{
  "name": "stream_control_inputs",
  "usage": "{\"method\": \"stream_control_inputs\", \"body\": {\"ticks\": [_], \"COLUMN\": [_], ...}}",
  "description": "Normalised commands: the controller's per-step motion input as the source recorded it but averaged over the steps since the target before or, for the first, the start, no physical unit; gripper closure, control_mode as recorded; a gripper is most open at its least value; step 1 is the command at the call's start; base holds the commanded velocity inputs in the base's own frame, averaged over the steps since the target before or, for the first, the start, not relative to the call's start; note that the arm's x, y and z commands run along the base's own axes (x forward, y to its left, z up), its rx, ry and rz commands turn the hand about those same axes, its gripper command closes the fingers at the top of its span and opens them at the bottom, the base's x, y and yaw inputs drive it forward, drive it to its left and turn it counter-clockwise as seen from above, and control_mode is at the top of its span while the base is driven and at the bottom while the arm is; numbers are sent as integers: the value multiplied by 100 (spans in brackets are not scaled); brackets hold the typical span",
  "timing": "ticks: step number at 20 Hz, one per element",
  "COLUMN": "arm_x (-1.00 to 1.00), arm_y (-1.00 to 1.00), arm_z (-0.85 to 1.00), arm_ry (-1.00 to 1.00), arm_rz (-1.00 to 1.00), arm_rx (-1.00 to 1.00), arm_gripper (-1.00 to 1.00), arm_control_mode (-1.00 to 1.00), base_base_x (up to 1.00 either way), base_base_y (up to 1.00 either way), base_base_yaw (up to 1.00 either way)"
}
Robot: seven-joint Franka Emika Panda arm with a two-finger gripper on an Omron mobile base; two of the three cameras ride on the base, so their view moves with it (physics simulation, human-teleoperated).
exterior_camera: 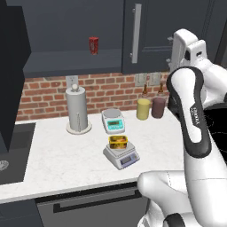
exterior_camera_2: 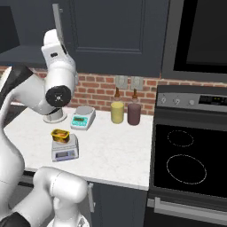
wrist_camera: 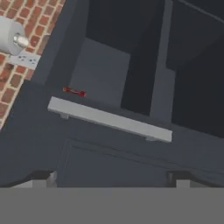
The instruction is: Pick the canned food and place it on the digital scale for weighing, and close the cabinet.
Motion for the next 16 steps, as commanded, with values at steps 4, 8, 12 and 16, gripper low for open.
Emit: {"method": "stream_control_inputs", "body": {"ticks": [4, 8, 12, 16], "arm_x": [-63, -42, -26, -11], "arm_y": [45, 99, 100, 100], "arm_z": [18, -10, -61, -78], "arm_ry": [7, 0, 0, 0], "arm_rz": [0, 0, 0, 0], "arm_rx": [-13, 0, 3, 5], "arm_gripper": [-100, -100, -100, -100], "arm_control_mode": [-100, -100, -100, -100], "base_base_x": [0, 0, 0, 0], "base_base_y": [0, 0, 0, 0], "base_base_yaw": [0, 0, 0, 0]}}
